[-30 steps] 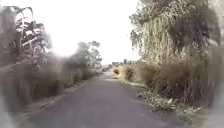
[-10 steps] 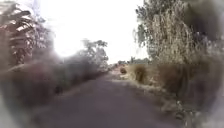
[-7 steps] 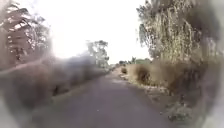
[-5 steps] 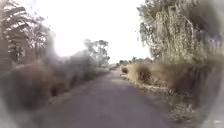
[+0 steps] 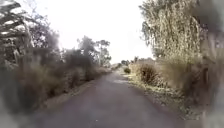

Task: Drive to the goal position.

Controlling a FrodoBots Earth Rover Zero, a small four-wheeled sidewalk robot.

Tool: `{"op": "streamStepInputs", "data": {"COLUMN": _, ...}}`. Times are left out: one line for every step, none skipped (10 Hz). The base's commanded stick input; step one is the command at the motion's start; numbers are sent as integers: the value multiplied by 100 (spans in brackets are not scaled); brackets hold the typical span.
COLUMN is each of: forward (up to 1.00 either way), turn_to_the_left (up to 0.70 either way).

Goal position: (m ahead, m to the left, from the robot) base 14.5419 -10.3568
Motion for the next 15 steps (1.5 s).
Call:
{"op": "streamStepInputs", "data": {"forward": 50, "turn_to_the_left": 1}}
{"op": "streamStepInputs", "data": {"forward": 50, "turn_to_the_left": 1}}
{"op": "streamStepInputs", "data": {"forward": 50, "turn_to_the_left": 1}}
{"op": "streamStepInputs", "data": {"forward": 50, "turn_to_the_left": 1}}
{"op": "streamStepInputs", "data": {"forward": 50, "turn_to_the_left": 1}}
{"op": "streamStepInputs", "data": {"forward": 50, "turn_to_the_left": 1}}
{"op": "streamStepInputs", "data": {"forward": 50, "turn_to_the_left": 1}}
{"op": "streamStepInputs", "data": {"forward": 50, "turn_to_the_left": 1}}
{"op": "streamStepInputs", "data": {"forward": 50, "turn_to_the_left": 1}}
{"op": "streamStepInputs", "data": {"forward": 50, "turn_to_the_left": 1}}
{"op": "streamStepInputs", "data": {"forward": 50, "turn_to_the_left": 1}}
{"op": "streamStepInputs", "data": {"forward": 50, "turn_to_the_left": 1}}
{"op": "streamStepInputs", "data": {"forward": 50, "turn_to_the_left": 1}}
{"op": "streamStepInputs", "data": {"forward": 50, "turn_to_the_left": 1}}
{"op": "streamStepInputs", "data": {"forward": 50, "turn_to_the_left": 1}}
